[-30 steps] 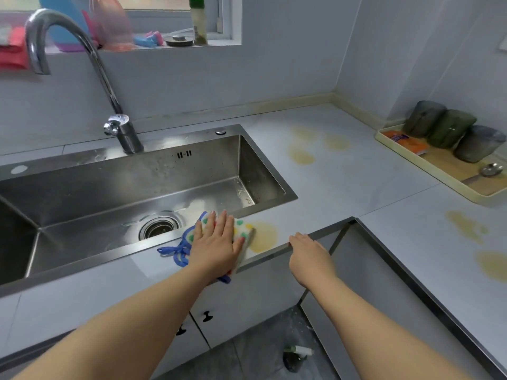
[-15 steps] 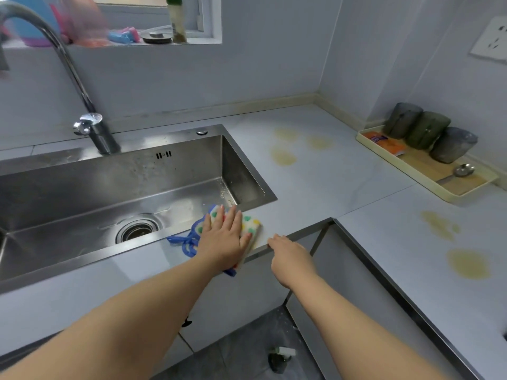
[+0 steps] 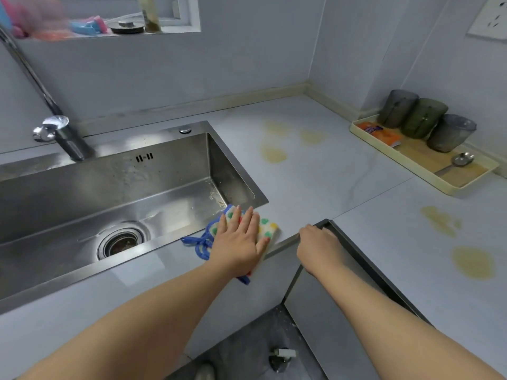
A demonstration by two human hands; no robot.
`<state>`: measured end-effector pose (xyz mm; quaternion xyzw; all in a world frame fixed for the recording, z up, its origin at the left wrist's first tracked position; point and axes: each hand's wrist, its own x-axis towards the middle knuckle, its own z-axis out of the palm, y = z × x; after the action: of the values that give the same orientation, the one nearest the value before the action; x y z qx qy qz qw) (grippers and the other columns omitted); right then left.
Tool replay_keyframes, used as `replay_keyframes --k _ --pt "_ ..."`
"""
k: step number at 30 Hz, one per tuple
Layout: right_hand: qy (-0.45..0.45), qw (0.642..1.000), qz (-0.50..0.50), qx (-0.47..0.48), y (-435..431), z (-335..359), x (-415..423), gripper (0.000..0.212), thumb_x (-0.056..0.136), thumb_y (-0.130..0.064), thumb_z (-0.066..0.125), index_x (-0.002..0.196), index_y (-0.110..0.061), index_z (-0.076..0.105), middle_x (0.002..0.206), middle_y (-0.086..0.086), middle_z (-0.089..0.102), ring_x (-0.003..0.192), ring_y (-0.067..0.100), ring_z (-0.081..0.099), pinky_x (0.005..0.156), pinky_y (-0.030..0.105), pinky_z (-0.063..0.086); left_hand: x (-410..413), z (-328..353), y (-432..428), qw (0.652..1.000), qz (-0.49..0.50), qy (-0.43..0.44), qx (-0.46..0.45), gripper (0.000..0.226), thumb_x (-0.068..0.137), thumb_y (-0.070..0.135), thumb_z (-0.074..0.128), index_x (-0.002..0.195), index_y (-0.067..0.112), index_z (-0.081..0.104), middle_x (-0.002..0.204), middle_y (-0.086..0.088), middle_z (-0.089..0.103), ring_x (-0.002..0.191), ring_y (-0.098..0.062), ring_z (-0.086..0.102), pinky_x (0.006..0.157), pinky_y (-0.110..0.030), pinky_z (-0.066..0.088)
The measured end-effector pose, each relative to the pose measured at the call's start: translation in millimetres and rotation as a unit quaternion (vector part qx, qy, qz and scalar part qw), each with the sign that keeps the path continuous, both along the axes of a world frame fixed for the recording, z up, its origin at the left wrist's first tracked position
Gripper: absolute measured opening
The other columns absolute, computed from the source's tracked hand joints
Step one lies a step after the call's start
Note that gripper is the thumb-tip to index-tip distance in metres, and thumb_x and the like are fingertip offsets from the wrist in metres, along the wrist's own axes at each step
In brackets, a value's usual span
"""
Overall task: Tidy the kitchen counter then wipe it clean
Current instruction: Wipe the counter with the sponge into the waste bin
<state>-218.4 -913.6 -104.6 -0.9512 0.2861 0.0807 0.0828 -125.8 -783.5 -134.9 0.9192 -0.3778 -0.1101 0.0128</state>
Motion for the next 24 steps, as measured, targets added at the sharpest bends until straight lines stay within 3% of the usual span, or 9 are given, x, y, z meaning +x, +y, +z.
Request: replay_keyframes --k 2,4,9,12,18,24 --pt "-0.001 1.000 -0.023 -0.021 -3.7 2.4 4.4 0.032 0.092 -0.001 0.032 0.110 -0.009 0.058 0.113 0.007 0.062 0.100 0.025 0.056 0.072 0.026 0.036 -2.0 -0.5 6.5 0.999 -0.045 -0.006 0.011 0.064 0.098 0.052 0.009 0.150 0.020 -0.010 0.158 0.002 -0.015 0.144 -0.019 -0.021 0.117 -0.041 -0.014" --pt "-0.014 0.998 -0.036 -0.040 -5.2 2.0 9.3 0.032 0.094 -0.005 0.032 0.110 -0.011 0.059 0.110 0.005 0.064 0.090 0.024 0.057 0.069 0.025 0.034 4.9 0.1 5.8 0.997 -0.076 -0.019 0.014 0.064 0.098 0.053 0.009 0.150 0.022 -0.011 0.158 0.004 -0.015 0.143 -0.017 -0.021 0.116 -0.039 -0.015" --pt "-0.089 0.994 -0.059 -0.007 -25.3 7.3 40.7 0.033 0.094 -0.013 0.034 0.115 -0.017 0.059 0.117 0.001 0.063 0.105 0.025 0.056 0.090 0.029 0.036 40.7 -1.0 -57.4 0.997 -0.076 -0.015 -0.008 0.064 0.098 0.052 0.010 0.151 0.020 -0.006 0.159 0.003 -0.011 0.145 -0.019 -0.018 0.117 -0.041 -0.013" --pt "-0.109 0.989 -0.094 -0.016 -53.8 10.7 60.5 0.035 0.095 -0.012 0.035 0.120 -0.019 0.057 0.125 -0.002 0.060 0.115 0.021 0.051 0.094 0.029 0.033 49.2 -2.3 -90.1 0.995 -0.098 -0.007 -0.014 0.065 0.098 0.052 0.009 0.151 0.017 -0.006 0.158 0.000 -0.012 0.144 -0.021 -0.019 0.115 -0.042 -0.015" --pt "-0.058 0.988 -0.142 0.002 -100.3 14.6 78.8 0.042 0.095 -0.012 0.032 0.135 -0.018 0.044 0.141 -0.004 0.045 0.127 0.016 0.043 0.102 0.029 0.030 68.9 1.4 -99.9 0.981 -0.194 -0.004 0.019 0.072 0.090 0.057 0.001 0.149 0.020 -0.013 0.157 0.002 -0.017 0.140 -0.016 -0.026 0.112 -0.038 -0.019" --pt "-0.025 0.990 -0.127 0.048 -116.5 7.5 81.8 0.047 0.096 -0.013 0.030 0.143 -0.017 0.033 0.148 -0.004 0.036 0.133 0.016 0.037 0.107 0.029 0.028 112.0 0.2 -137.3 0.997 -0.072 0.008 -0.007 0.065 0.098 0.052 0.010 0.151 0.017 -0.007 0.158 0.000 -0.013 0.144 -0.021 -0.018 0.116 -0.042 -0.014"
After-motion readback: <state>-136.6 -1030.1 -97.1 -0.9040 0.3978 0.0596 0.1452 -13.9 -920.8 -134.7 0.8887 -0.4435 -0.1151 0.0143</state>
